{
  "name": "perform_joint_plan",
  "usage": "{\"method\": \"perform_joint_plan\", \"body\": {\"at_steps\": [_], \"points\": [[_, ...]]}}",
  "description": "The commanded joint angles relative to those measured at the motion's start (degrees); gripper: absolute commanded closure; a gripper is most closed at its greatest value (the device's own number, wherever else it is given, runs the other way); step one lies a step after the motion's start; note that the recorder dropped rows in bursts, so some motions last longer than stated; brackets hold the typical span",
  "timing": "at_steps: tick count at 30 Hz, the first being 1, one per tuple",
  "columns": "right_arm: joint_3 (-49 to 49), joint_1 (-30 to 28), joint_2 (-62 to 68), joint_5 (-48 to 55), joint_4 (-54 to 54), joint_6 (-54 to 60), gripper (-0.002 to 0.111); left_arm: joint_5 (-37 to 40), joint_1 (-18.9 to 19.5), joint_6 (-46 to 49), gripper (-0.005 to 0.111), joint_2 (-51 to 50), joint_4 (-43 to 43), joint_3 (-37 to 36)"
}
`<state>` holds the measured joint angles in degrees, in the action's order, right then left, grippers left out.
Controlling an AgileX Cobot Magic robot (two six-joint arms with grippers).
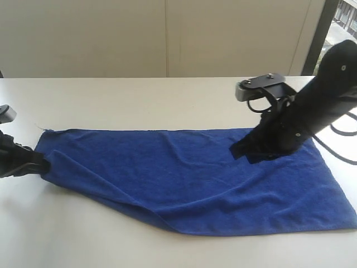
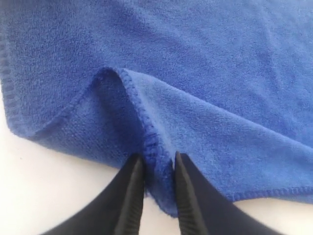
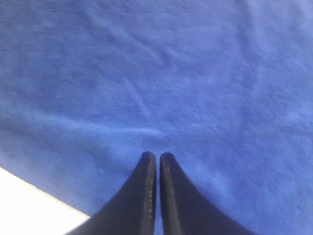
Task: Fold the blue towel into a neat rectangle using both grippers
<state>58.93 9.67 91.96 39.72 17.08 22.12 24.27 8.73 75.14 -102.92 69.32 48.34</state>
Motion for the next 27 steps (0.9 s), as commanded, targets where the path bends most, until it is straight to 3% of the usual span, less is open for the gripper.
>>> {"method": "perform_joint_plan", "body": {"at_steps": [1, 7, 13, 22, 27], "points": [[4.6, 6.2, 4.9, -3.4, 1.8, 2.5, 0.108, 2.4, -0.2, -6.8, 0.078, 2.0, -7.0, -0.2], [13.9, 10.3, 18.7, -3.6, 1.8, 2.5, 0.108, 5.2, -0.2, -14.9, 0.078, 2.4, -14.8, -0.2], [20.3, 11.0, 27.0, -3.5, 1.9, 2.1, 0.108, 6.3, -0.2, -17.6, 0.078, 2.8, -17.2, -0.2], [23.0, 11.0, 29.4, -3.2, 1.0, 2.1, 0.108, 7.7, -0.2, -27.6, 0.078, 6.9, -29.5, -0.2], [23.1, 11.0, 29.4, -3.2, -0.4, 2.1, 0.108, 14.0, -0.2, -35.1, 0.078, 10.9, -39.0, -0.2]]}}
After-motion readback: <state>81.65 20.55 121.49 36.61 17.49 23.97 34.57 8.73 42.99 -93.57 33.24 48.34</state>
